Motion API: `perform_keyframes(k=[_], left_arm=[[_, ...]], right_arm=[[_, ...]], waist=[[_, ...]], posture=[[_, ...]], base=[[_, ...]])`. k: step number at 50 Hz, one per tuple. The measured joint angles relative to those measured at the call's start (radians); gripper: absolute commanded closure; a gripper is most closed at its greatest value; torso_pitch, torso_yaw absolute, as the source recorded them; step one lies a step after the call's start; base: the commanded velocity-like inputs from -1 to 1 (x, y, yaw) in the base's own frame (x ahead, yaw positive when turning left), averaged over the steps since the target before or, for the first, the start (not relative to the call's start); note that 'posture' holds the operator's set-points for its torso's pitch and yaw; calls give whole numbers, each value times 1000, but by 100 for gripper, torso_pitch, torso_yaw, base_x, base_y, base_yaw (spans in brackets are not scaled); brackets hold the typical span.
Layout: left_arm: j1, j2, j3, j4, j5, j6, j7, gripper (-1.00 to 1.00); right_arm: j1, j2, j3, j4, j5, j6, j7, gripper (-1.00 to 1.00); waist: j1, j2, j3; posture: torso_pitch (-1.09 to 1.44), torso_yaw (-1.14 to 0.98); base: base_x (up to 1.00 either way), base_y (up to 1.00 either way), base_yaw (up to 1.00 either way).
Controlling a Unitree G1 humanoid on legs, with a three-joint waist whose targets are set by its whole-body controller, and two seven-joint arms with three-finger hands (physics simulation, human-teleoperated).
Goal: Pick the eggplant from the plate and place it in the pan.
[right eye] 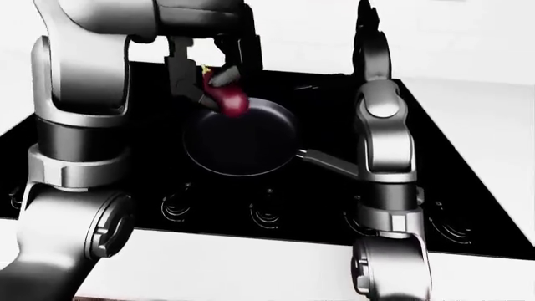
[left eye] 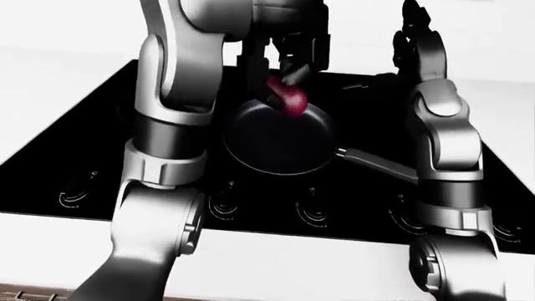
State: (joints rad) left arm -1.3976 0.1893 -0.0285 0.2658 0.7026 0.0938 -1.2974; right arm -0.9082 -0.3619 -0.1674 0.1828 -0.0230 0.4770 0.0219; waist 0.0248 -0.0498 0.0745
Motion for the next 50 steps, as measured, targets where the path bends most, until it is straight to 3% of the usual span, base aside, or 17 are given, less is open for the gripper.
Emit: perform_keyframes(k=[6, 11, 21, 32, 45, 46, 50], left_arm=[[88, -69, -32, -146, 2, 56, -34, 100], [130, -79, -40, -109, 8, 34, -13, 99], [90, -53, -12, 65, 45, -77, 114, 100], [87, -145, -59, 28, 47, -71, 143, 100], [119, -86, -25, 102, 69, -110, 183, 99], [115, -87, -25, 104, 74, -110, 190, -100], [39, -100, -25, 135, 80, -84, 203, -100]], right_arm=[[11, 2, 2, -12, 2, -12, 1, -100], [30, 12, 3, -26, 1, -17, -5, -100], [45, 16, 0, -27, 3, -14, -6, -100], [31, -3, -6, -25, 9, -20, 7, -100], [66, 12, 1, -20, 6, -40, -1, -100], [66, 12, 0, -19, 6, -42, -1, -100], [64, 13, 3, -2, 4, -52, -2, -100]], waist=[[2, -6, -3], [1, -7, -5], [4, -10, -6], [3, -11, -15], [-1, -15, -20], [-1, -15, -20], [-1, -19, -17]], posture=[[0, 0], [0, 0], [0, 0], [0, 0], [0, 0], [0, 0], [0, 0]], base=[[0, 0, 0], [0, 0, 0], [0, 0, 0], [0, 0, 0], [0, 0, 0], [0, 0, 0], [0, 0, 0]])
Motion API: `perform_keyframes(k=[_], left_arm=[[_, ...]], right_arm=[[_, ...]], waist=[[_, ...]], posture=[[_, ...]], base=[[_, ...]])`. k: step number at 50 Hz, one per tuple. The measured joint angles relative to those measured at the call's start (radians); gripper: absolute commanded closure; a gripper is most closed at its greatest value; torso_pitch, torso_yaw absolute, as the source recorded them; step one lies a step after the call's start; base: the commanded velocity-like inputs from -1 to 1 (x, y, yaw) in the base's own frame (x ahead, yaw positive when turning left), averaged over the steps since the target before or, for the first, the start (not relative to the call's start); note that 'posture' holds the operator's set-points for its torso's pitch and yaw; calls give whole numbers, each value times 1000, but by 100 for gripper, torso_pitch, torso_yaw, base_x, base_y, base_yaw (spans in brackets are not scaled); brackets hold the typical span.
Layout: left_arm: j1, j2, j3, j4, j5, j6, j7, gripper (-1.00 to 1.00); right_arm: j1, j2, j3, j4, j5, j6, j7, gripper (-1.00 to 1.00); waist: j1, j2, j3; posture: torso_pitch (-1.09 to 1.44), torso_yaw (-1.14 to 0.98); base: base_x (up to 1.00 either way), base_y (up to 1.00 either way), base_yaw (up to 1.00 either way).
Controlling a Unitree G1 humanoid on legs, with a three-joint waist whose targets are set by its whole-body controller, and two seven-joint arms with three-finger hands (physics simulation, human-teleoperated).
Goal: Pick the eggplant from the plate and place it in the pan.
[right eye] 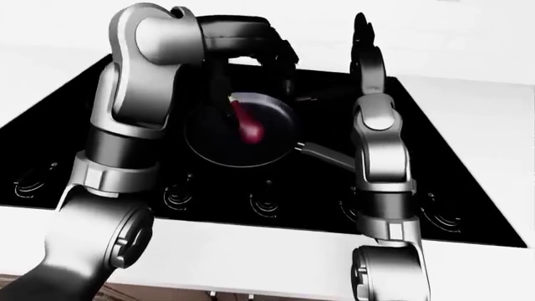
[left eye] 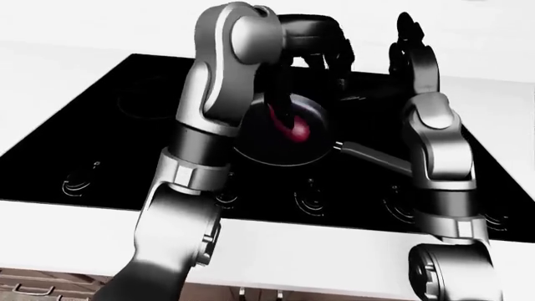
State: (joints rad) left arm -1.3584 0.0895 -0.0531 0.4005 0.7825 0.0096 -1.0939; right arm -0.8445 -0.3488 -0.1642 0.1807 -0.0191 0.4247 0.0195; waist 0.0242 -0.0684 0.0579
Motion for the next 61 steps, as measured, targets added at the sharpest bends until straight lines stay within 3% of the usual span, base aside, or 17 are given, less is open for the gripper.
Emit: perform_keyframes(k=[6, 13, 30, 34, 40, 46, 53, 61], left_arm=[[-36, 12, 5, -4, -15, -8, 20, -100], [-54, 36, 12, 68, -26, 4, 20, -100], [-92, 181, 75, 147, -105, 6, 76, -100], [-129, 222, 98, 203, -145, 2, 120, -100], [-102, 286, 140, 209, -210, 27, 171, -100], [-119, 310, 184, 280, -312, 100, 300, -100], [-141, 343, 179, 264, -446, 158, 405, -100], [-157, 373, 168, 314, -502, 146, 451, -100]], right_arm=[[2, 0, -5, -4, 1, 6, 4, -100], [-1, -3, -8, -2, -2, -2, 0, -100], [-104, -41, -10, 31, 5, 46, 12, -100], [-156, -66, -12, 23, 9, 74, 25, -100], [-189, -89, -17, 44, 8, 75, 34, -100], [-189, -96, -19, 49, 4, 76, 38, -100], [-217, -113, -22, 68, 8, 89, 45, -100], [-275, -139, -29, 106, 16, 87, 41, -100]], waist=[[0, 10, -8], [-1, 6, 0], [-4, 22, 6], [-5, 26, 4], [-8, 32, -1], [-10, 30, 5], [-10, 39, 4], [-14, 43, 4]], posture=[[0, 0], [0, 0], [0, 0], [0, 0], [0, 0], [0, 0], [0, 0], [0, 0]], base=[[0, 0, 0], [0, 0, 0], [0, 0, 0], [0, 0, 0], [0, 0, 0], [0, 0, 0], [0, 0, 0], [0, 0, 0]])
